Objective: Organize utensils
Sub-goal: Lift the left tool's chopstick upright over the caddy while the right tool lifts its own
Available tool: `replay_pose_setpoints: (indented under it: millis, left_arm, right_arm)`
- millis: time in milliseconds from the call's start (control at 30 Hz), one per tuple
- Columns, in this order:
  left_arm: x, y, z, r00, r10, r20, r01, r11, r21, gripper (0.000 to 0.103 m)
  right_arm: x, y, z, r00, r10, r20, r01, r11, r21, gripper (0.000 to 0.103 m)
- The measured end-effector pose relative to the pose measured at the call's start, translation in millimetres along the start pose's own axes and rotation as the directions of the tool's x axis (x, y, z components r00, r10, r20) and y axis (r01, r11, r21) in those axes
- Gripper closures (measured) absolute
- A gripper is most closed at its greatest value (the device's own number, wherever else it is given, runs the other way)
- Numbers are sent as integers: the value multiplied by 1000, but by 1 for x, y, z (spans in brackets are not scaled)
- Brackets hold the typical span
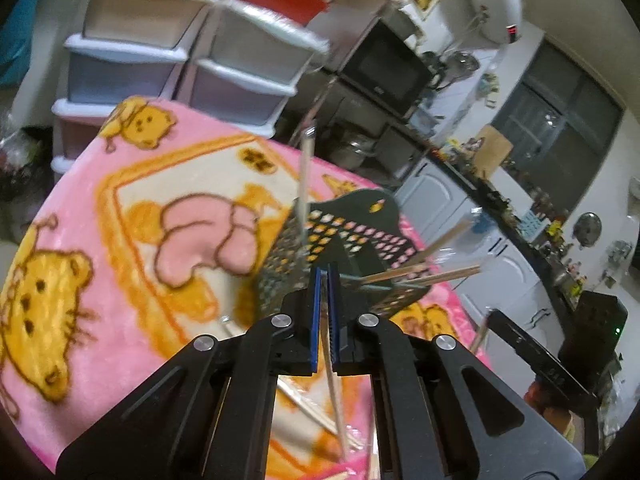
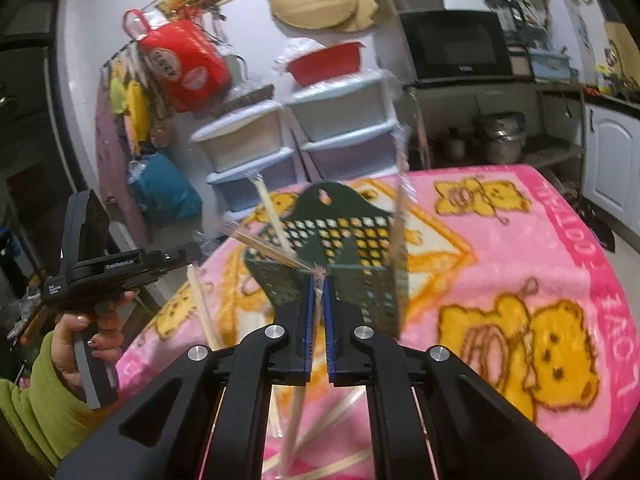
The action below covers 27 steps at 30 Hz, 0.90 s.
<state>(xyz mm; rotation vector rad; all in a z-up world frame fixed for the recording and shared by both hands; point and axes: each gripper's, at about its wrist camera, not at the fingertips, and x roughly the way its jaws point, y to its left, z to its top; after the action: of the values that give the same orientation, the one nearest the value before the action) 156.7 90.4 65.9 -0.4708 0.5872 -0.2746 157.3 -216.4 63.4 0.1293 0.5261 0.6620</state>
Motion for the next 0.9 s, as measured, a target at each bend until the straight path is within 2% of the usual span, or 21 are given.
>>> replay_pose_setpoints:
  millis: [333,900]
  left_arm:
    - [-27,-33,15,996,-56,63,52,996,68,102]
    - [-49,-69,44,984,-111,137,91,986,141,102]
  right_arm:
    - [-15,29,22,997,18,70,-13,997,-78,99]
    - [-29,39,55,984,7,179,15,992,-126,99]
